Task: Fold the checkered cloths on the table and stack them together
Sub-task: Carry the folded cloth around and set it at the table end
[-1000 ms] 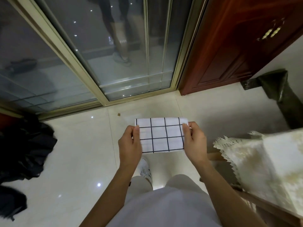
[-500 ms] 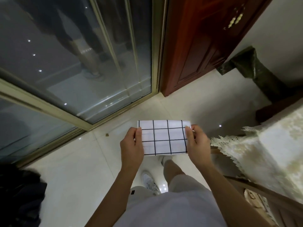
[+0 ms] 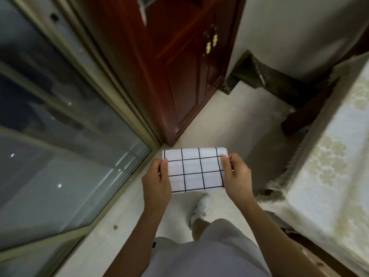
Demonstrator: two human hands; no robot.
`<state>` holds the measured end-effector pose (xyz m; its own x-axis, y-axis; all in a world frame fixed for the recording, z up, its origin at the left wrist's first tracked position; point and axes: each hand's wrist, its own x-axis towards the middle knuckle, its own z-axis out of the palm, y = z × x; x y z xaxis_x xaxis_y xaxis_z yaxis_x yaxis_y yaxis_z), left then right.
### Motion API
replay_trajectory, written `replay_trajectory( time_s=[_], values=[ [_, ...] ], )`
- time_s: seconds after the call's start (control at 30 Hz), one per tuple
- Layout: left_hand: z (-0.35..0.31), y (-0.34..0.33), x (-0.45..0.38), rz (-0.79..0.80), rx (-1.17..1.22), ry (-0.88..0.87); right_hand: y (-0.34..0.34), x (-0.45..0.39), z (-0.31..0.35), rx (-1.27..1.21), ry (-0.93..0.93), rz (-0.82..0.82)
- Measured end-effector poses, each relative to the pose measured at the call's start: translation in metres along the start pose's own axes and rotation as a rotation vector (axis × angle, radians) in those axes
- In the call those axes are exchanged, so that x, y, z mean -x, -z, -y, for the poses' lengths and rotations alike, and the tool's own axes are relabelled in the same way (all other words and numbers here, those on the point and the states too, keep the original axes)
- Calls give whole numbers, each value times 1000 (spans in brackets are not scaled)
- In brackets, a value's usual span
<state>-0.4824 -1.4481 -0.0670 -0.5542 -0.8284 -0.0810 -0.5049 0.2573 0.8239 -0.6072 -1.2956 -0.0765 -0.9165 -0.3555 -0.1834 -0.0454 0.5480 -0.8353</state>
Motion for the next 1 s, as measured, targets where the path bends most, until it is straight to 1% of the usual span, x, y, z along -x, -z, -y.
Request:
replay_trajectory(
  time_s=[0.17, 0.4, 0.67, 0.8, 0.93, 1.0],
  values=[
    [-47, -55, -53, 119, 70, -80, 39, -57, -2, -76, -52, -134],
    [-101, -124, -107, 312, 70, -163, 80, -107, -19, -113, -170, -299],
    [-136, -195, -188, 411, 42, -221, 98, -190, -26, -148, -272, -387],
    [-155, -242, -249, 483, 10, -244, 106, -251, -21, -140, -298, -449],
    [-188, -279, -312, 561, 28, -285, 117, -312, -6, -126, -332, -497],
    [-204, -295, -342, 589, -8, -303, 122, -341, 3, -132, -329, -528]
  ],
)
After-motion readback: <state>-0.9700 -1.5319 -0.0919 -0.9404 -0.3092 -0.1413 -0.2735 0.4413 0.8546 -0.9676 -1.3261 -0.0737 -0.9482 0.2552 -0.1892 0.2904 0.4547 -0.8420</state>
